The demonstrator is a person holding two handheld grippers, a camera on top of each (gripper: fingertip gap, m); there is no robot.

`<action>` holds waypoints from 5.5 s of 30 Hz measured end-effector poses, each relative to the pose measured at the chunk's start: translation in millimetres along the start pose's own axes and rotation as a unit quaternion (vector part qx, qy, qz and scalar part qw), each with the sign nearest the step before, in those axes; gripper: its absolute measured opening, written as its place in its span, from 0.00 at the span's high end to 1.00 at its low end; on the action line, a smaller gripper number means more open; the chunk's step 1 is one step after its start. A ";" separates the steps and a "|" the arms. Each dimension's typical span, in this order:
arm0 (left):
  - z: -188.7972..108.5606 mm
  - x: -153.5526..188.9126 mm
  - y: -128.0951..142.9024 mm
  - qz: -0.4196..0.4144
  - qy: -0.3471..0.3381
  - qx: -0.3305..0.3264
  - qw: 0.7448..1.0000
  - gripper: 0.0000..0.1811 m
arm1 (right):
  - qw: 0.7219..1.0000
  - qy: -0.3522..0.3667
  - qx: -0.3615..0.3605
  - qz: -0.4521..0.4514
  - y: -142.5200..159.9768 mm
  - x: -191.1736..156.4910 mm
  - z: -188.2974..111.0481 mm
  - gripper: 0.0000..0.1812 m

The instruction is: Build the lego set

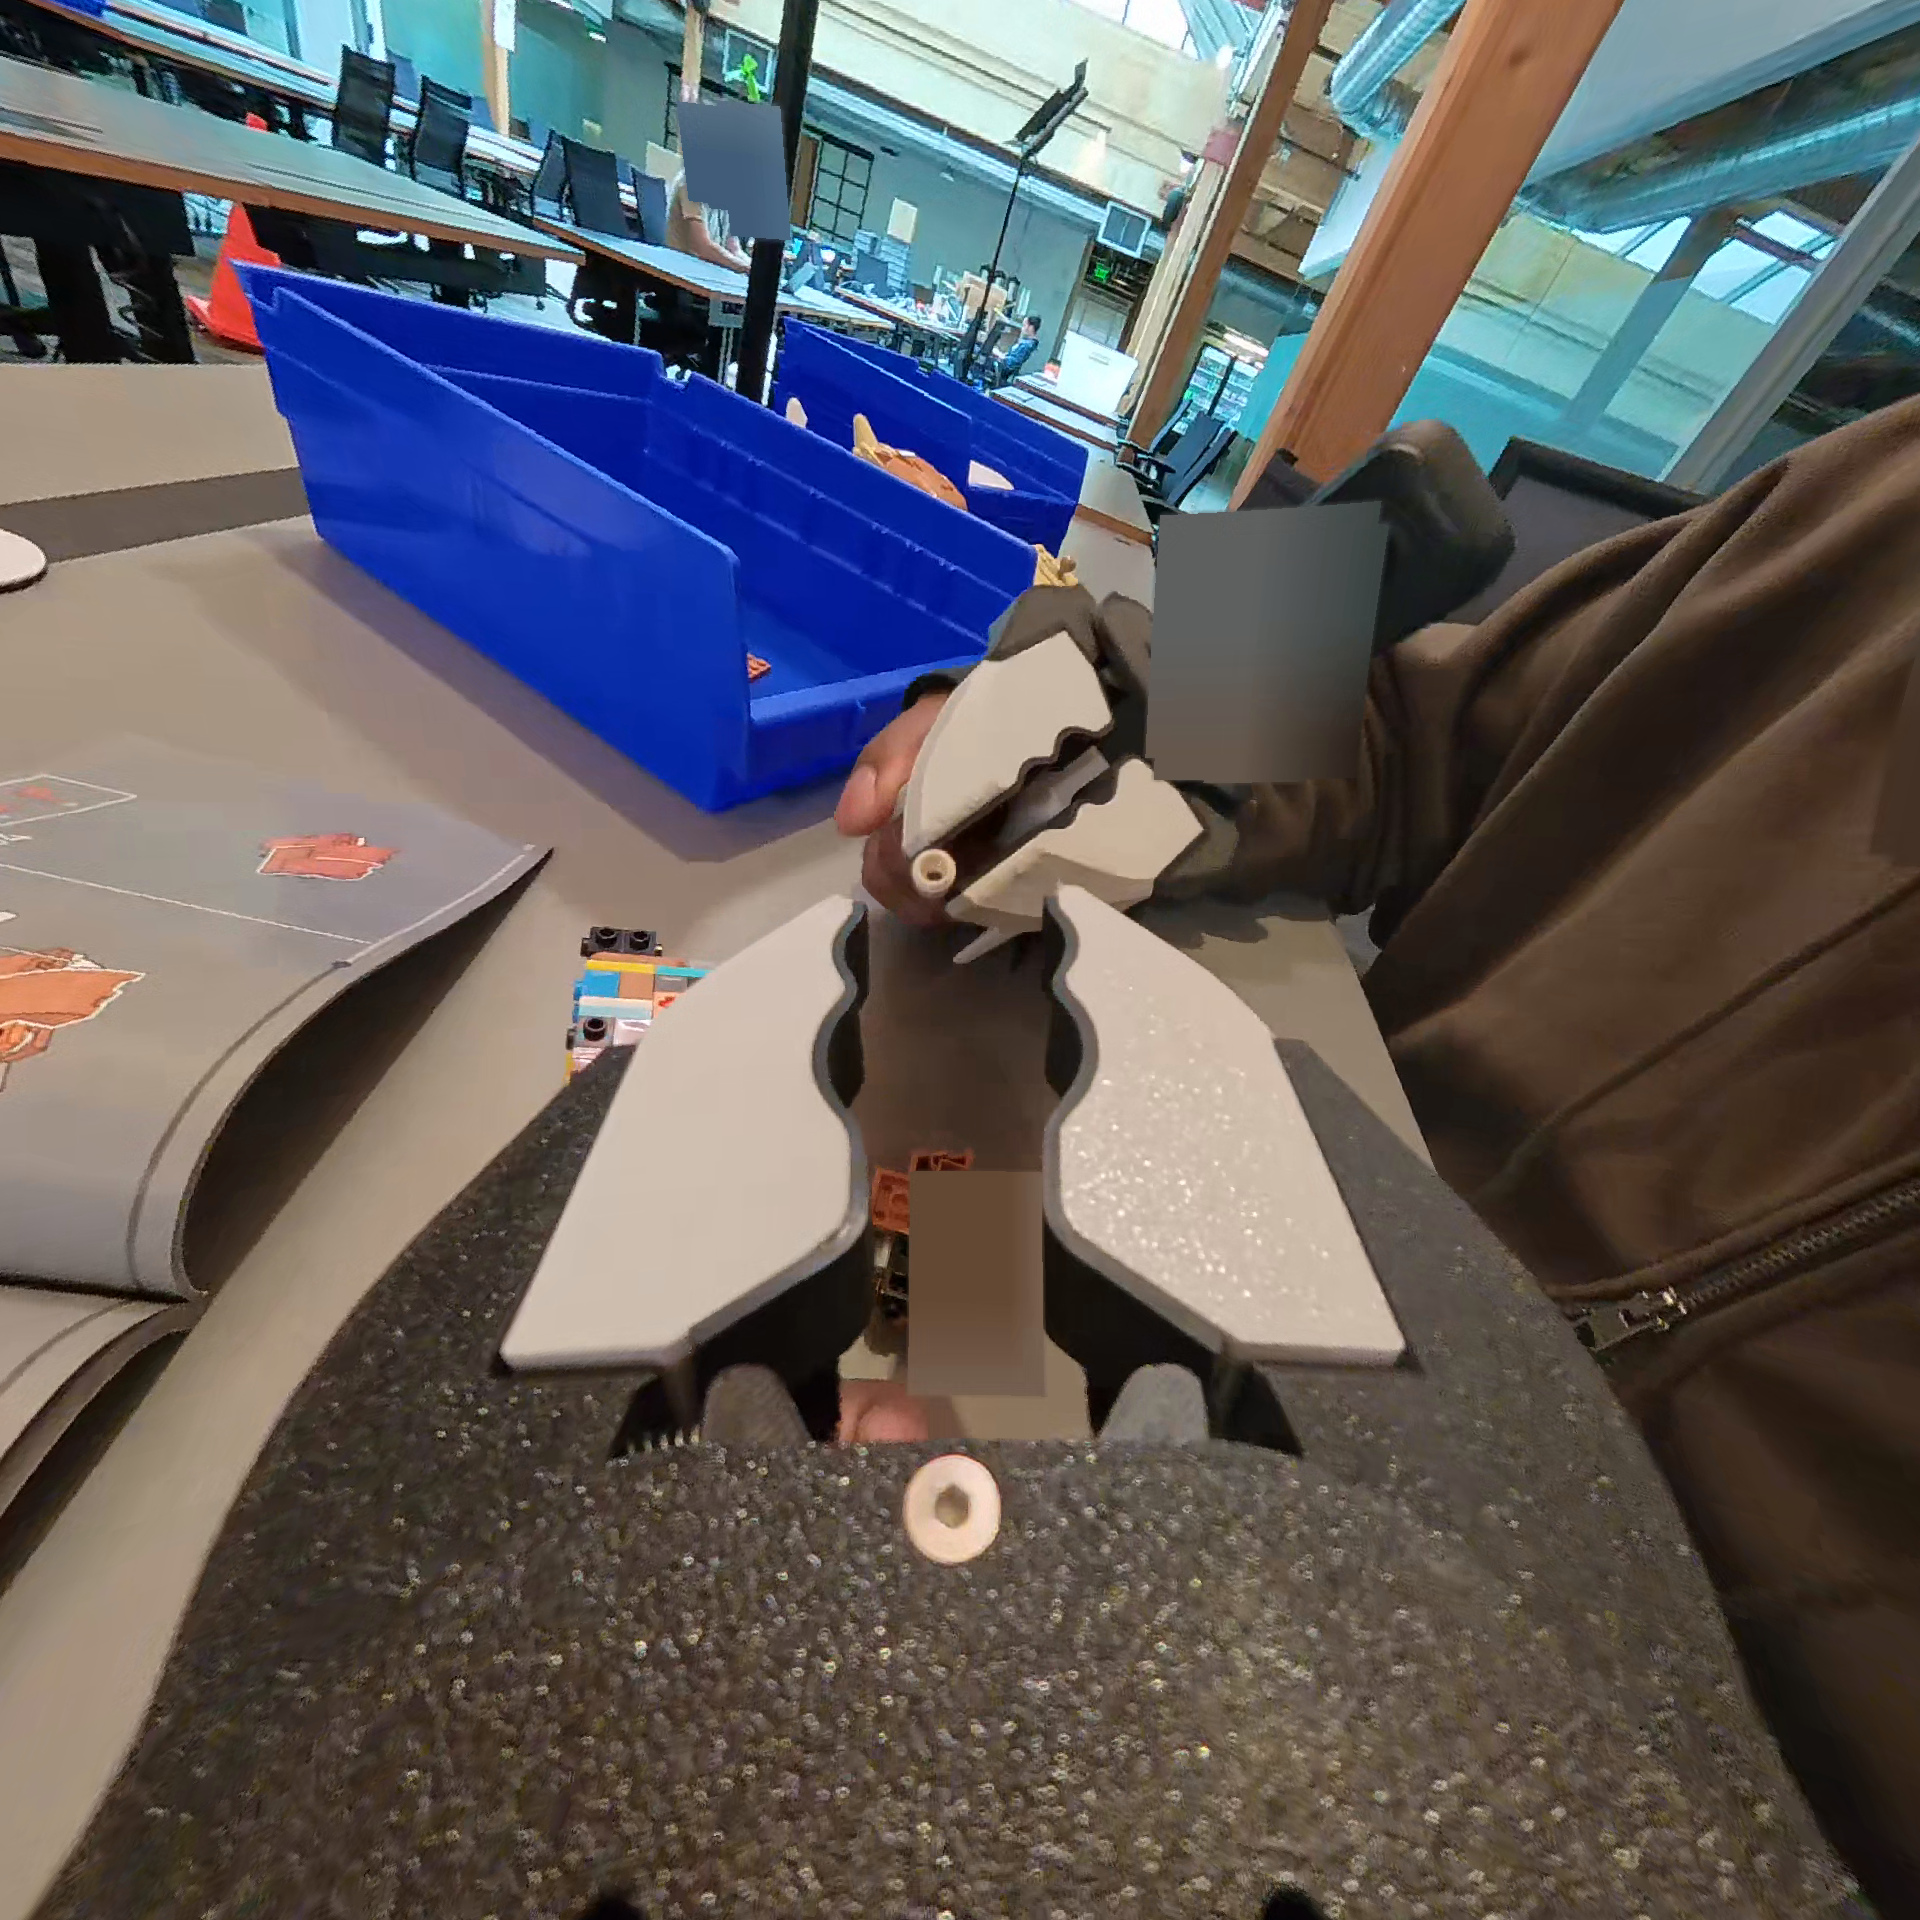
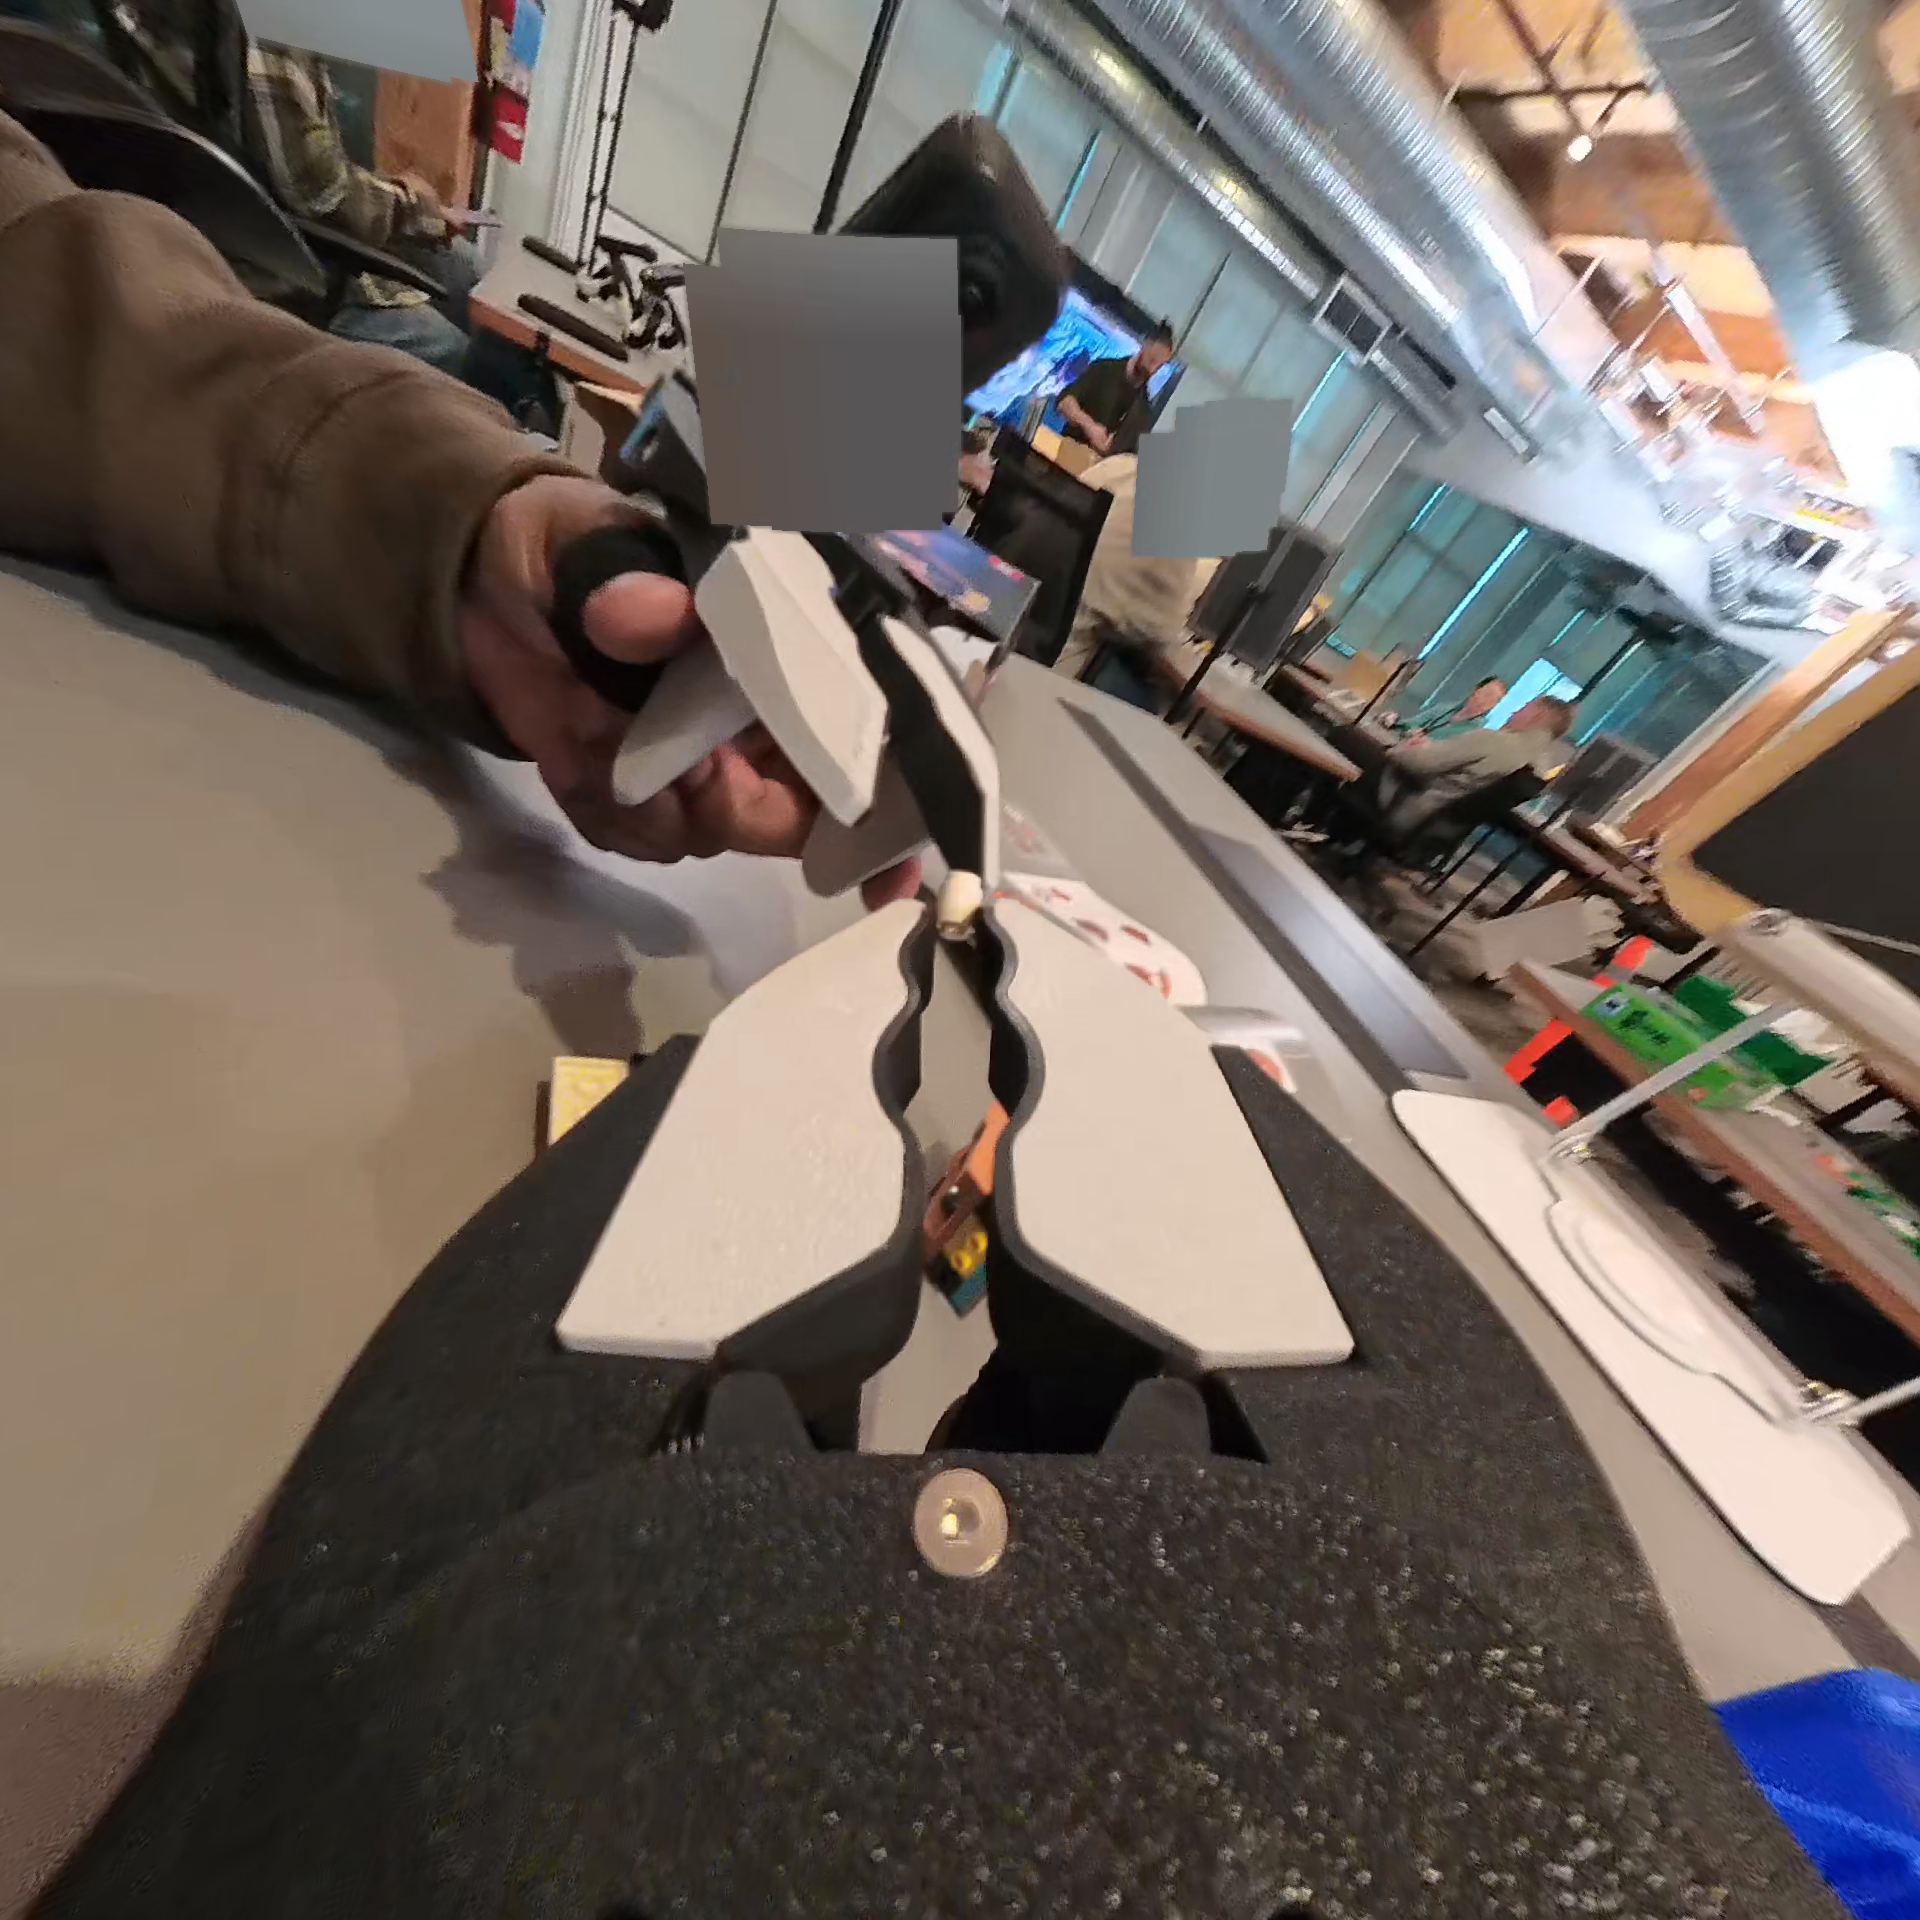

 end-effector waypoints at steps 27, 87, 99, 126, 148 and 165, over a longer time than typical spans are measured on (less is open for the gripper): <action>3.4 -5.5 2.7 -0.076 0.019 0.057 0.995 0.96 | 0.998 0.037 0.028 -0.035 -2.0 -5.5 6.9 0.96; 11.6 14.1 23.9 -0.062 0.161 -0.148 0.974 0.96 | 0.976 -0.163 0.047 -0.139 5.9 -32.7 -11.2 0.92; 13.5 13.9 26.8 -0.080 0.159 -0.165 0.970 0.96 | 0.969 -0.192 0.033 -0.149 5.2 -34.6 -11.3 0.95; 1.9 -0.6 23.4 0.018 0.023 -0.195 0.980 0.71 | 0.974 -0.196 -0.021 -0.111 14.8 -19.9 -12.8 0.96; 30.7 8.9 50.7 0.137 -0.063 -0.324 0.934 0.70 | 0.944 -0.265 -0.198 0.020 20.6 -7.0 -2.9 0.96; 31.1 14.0 44.8 0.073 -0.092 -0.332 0.936 0.70 | 0.896 -0.286 -0.339 0.035 7.8 -10.4 9.2 0.96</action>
Point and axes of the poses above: each gripper's, where its closed fingertips meet, z out along the fingers, y out of its underside, x = y × z across the jaws, the point moved 9 cm from there along -z, back along the fingers, and after that the axes turned 1 degree about x, right-handed, at the moved point
